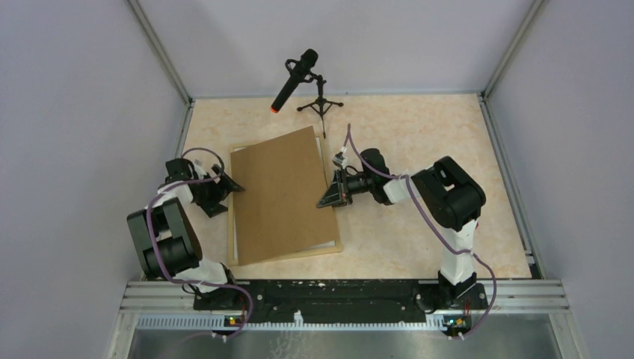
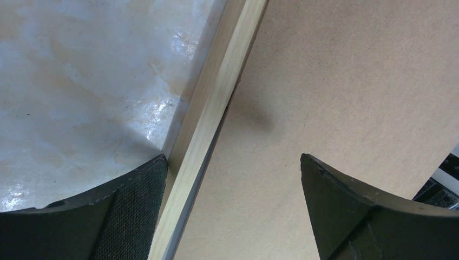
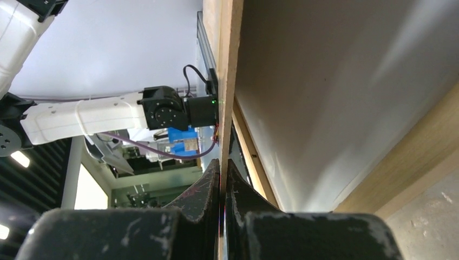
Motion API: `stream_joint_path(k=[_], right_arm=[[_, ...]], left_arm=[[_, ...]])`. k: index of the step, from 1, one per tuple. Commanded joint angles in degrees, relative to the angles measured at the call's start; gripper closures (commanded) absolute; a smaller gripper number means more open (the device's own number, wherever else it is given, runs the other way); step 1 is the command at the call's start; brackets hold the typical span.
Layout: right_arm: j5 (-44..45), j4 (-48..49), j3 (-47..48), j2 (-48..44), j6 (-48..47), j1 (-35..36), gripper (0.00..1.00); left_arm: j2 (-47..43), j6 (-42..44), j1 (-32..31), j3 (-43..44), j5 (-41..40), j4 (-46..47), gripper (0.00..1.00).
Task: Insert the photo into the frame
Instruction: Place the photo frame item in the photo frame.
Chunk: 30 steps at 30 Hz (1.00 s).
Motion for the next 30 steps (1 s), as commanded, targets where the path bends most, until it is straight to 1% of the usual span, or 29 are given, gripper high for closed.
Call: stream_joint_path(k=[1,2,3,4,5,6,7,11,14,17,23,25,28,30], right_arm=[[-1.09,2.95,-1.60,-3.43,-1.80,0.38,1.00],[-1.09,1.55,-1.72,-3.94,-1.80,0.32,0.91],[15.83,0.84,-1.96,-4.27,-1.80,0.40,1.00],[11.80,0.81,-2.20,-4.58,-1.80,0.44,1.00],[11.24,0.95,-2.52,-4.89,-30.17,0.34,1.00],[11.56,0.75,-2.92,-5.31,-0.23,0.03,1.00],[11.65,0.90,-3.24,-5.64,3.48,-0.32,1.00],[11.62,3.92,-4.44,-6.52,5.08,-1.40,1.00],[11.74,4.47,-4.25,-6.51,5.44,-1.68,1.00],[11.91,3.78,-3.37,-4.99,5.46,-0.66,1.00],[12.59,4.72,-0.70,-0.91,5.52,1.38,1.00],[13.07,3.14,0.50,-0.46,4.14,1.93,1.00],[13.51,-2.81,3.10,-0.05,-0.17,2.60,1.00],[13.51,-4.69,3.81,-0.09,-1.49,2.76,1.00]], left_arm=[[0.46,0.57,-0.51,-2.33,0.67,-1.19,0.03],[0.41,0.46,-0.48,-2.29,0.70,-1.12,0.03],[0.27,0.46,-0.52,-2.34,0.95,-0.90,0.03],[0.25,0.46,-0.52,-2.29,1.29,-0.65,0.03],[0.27,0.59,-0.53,-2.30,1.68,-0.47,0.03],[0.30,0.69,-0.53,-2.37,1.99,-0.21,0.03],[0.21,0.67,-0.52,-2.47,2.17,-0.07,0.03],[-0.13,0.69,-0.51,-2.66,2.40,0.20,0.02],[-0.27,0.43,-0.44,-2.47,3.02,0.26,0.02],[-0.40,-0.26,-0.44,-2.94,4.55,1.39,0.02],[-0.24,-0.35,-0.42,-3.55,5.11,1.73,0.02],[-0.18,-0.21,-0.43,-3.51,5.13,1.65,0.01],[0.08,0.18,-0.44,-3.25,5.07,1.47,0.02],[0.39,0.28,-0.44,-3.28,5.11,1.53,0.02]])
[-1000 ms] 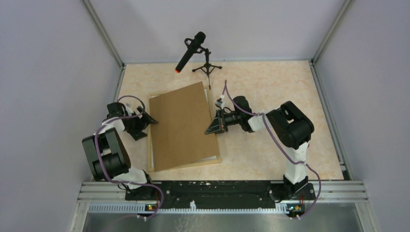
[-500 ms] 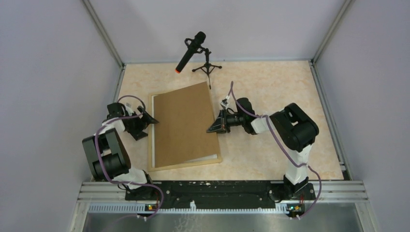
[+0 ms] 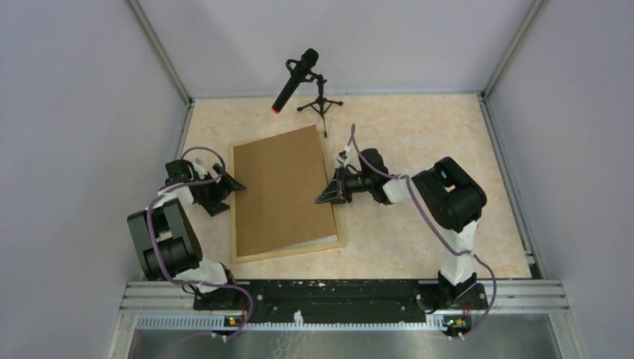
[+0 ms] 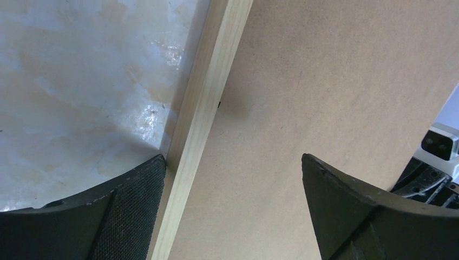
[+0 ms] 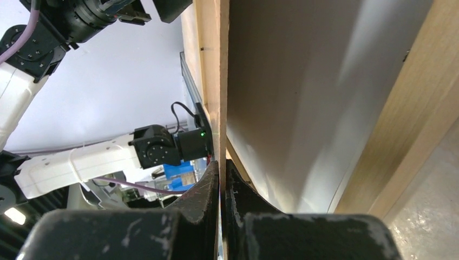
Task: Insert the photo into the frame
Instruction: Place the photo frame item in the photo frame.
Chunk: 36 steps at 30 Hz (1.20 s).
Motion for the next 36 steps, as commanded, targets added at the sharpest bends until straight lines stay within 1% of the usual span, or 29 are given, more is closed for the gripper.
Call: stream_joint_path(k=[1,4,6,9,13,18,21,23,26,32,36], right_arm=[[3.61,-3.79,4.99,0.45,-5.44,2.29,1.00],[6.13,-12.36,7.37,-0.44,-10.31,2.62,1.00],[9.04,-21.33,10.05,-0.94,-15.02,3.13,1.00],[14.69,-33.42,14.54,-0.97,-20.42,3.83,0.89],[22.83,-45.59,19.85,-0.99,-25.83,5.52,0.83],[31.34,-56.75,26.94,-0.12,-30.27,8.16,0.75],[35.40,-60.16,29.44,0.13,-31.83,9.41,0.72],[37.11,-61.87,30.71,0.06,-32.63,9.92,0.67],[40.74,-64.30,32.39,-0.01,-33.91,10.77,0.59],[44.97,-67.82,35.83,1.31,-35.65,12.19,0.47],[47.15,-69.69,37.75,2.27,-36.60,13.25,0.36]], left_arm=[[0.92,0.39,-0.45,-1.84,1.59,-1.54,0.02],[1.04,0.37,-0.54,-2.09,1.78,-1.25,0.02],[1.23,0.39,-0.58,-2.15,1.81,-1.15,0.02],[0.97,0.39,-0.53,-2.11,1.64,-1.23,0.01],[0.78,0.39,-0.55,-2.14,1.57,-1.14,0.02],[0.54,0.38,-0.59,-2.33,1.61,-0.92,0.02],[0.34,0.39,-0.57,-2.26,1.60,-0.84,0.02],[0.30,0.39,-0.59,-2.32,1.54,-0.94,0.02],[0.32,0.39,-0.59,-2.33,1.51,-0.93,0.02],[0.40,0.39,-0.59,-2.39,1.46,-0.78,0.02],[0.22,0.39,-0.59,-2.31,1.16,-1.01,0.02]])
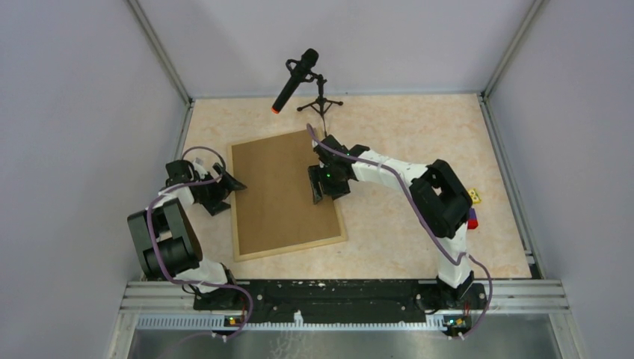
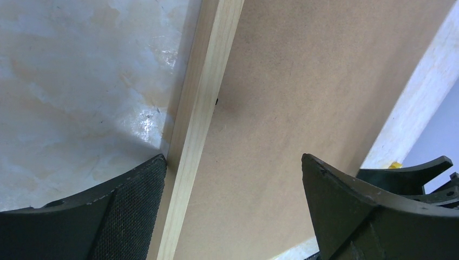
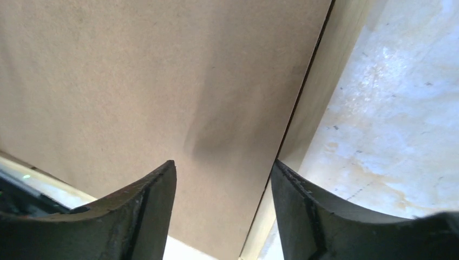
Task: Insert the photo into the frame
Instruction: Place the photo frame item in the photo frame, then adjust the photo frame at the center of the board.
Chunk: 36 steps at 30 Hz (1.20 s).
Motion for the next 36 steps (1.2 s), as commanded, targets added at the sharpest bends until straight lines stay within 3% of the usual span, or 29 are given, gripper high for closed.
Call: stream_joint_path(k=[1,8,18,22,27,33,36], right_arm=[[5.91,-3.37,4.57,1.37,-3.35,1.83,0.33],[5.73,-2.86,4.45,0.55,-3.58,1.92,0.26],[-3.18,10.73,-1.97,-2.41,-1.10,-2.91,0.27],[-2.82,10.49,-3.02,-2.56,-0.83,-4.28,0.26],[-1.18,12.05,-8.00,-6.76,0.14,-6.57,0.17],[1.81,8.36,-10.54,-12.04,0.80,-8.94,0.10],[4.87,5.95,-12.24,-15.88,3.11,-11.40,0.05]], left_arm=[[0.10,0.18,-0.67,-1.89,0.43,-2.71,0.02],[0.05,0.17,-0.73,-1.84,-0.14,-2.87,0.02],[0.17,0.26,-0.66,-1.58,-0.72,-3.29,0.01],[1.19,-0.45,-0.72,-1.68,0.21,-3.78,0.02],[0.51,-5.20,-1.10,-4.20,1.63,-4.35,0.02],[-4.85,-15.01,-9.06,-11.41,0.52,-5.61,0.02],[-11.77,-23.82,-22.53,-15.87,-1.38,-3.66,0.01]])
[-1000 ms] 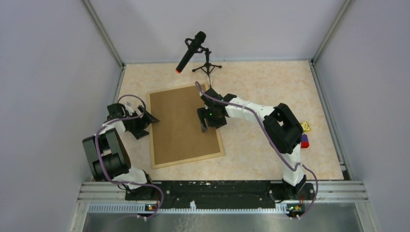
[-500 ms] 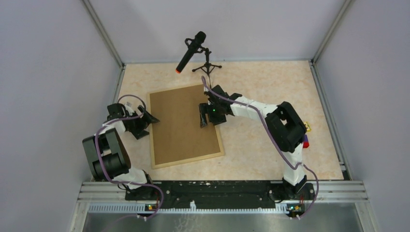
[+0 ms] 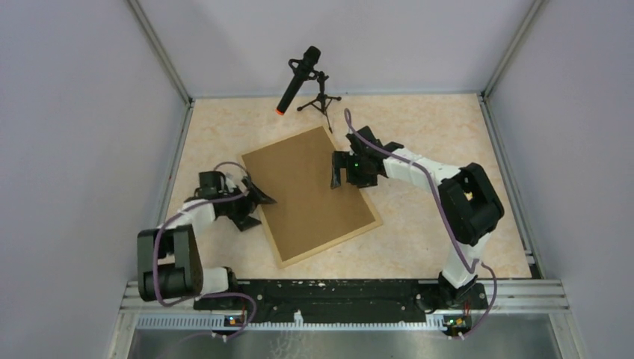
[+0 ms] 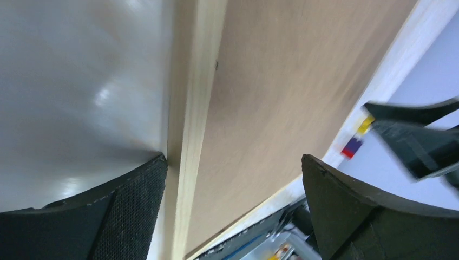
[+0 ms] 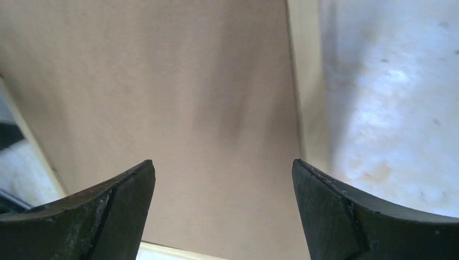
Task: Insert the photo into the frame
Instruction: Adjust the photo frame at the center of the board.
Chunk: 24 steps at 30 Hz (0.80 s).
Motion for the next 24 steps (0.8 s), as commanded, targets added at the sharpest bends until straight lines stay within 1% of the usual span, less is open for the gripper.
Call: stream_joint_path(k=[1,2,4,6,7,8,10,11,12,14,16,18,19,21,23,24], right_arm=[[4.85,-3.33,-1.91,-8.91,3.43,-3.14,0.05],[5.22,-4.24,-2.78,-10.13,4.33,-4.05,0.05],[7.07,-6.49,-4.64,-12.74,6.28,-5.03,0.05],[11.77,-9.66,-6.01,-15.31,7.84,-5.18,0.05],[12.94,-11.29,-6.84,-16.59,9.29,-5.23,0.05],[15.31,-12.65,-7.82,-18.11,11.21,-5.26,0.04],[19.24,-15.86,-9.99,-20.49,18.08,-5.27,0.04],[19.53,-17.92,-11.04,-21.23,21.06,-5.27,0.05],[18.76,-18.95,-12.12,-22.02,22.60,-5.27,0.05],[15.44,-16.56,-15.92,-23.86,25.55,-5.27,0.05],[12.27,-12.07,-20.76,-25.90,27.95,-5.27,0.07],[10.86,-9.74,-23.61,-27.56,29.15,-5.27,0.07],[10.79,-9.30,-24.61,-28.37,29.32,-5.27,0.07],[11.15,-8.77,-26.00,-29.88,28.87,-5.27,0.07],[10.66,-6.87,-28.05,-31.60,28.57,-5.27,0.07],[10.04,-5.58,-29.77,-32.39,28.53,-5.27,0.07]], left_arm=[[-7.54,-14.04,-18.31,-7.54,-5.05,-3.69,0.02],[-10.12,-16.45,-23.09,-7.83,-6.63,-3.63,0.02],[-15.56,-17.10,-28.66,-6.45,-11.20,-6.95,0.01],[-20.25,-11.37,-29.36,-3.38,-16.69,-12.10,0.02],[-22.30,-9.26,-29.30,-1.77,-20.96,-14.42,0.01],[-24.44,-7.15,-29.18,-0.52,-25.45,-14.83,0.02],[-27.65,-2.41,-28.66,1.04,-29.03,-11.02,0.02],[-28.56,-0.96,-28.35,1.84,-30.93,-8.78,0.02],[-28.82,-0.25,-28.02,2.46,-33.16,-6.43,0.02],[-28.06,0.09,-27.04,2.92,-35.35,0.63,0.02],[-25.26,-0.82,-25.01,3.21,-35.57,8.22,0.02],[-20.75,-1.31,-21.50,4.26,-33.11,15.06,0.02],[-17.92,-1.24,-19.29,4.78,-31.72,18.82,0.02],[-11.92,-1.73,-14.51,6.19,-29.06,23.24,0.02],[-5.50,-5.09,-6.84,7.96,-22.19,28.42,0.02],[-1.27,-7.46,-4.43,8.27,-17.21,32.21,0.02]])
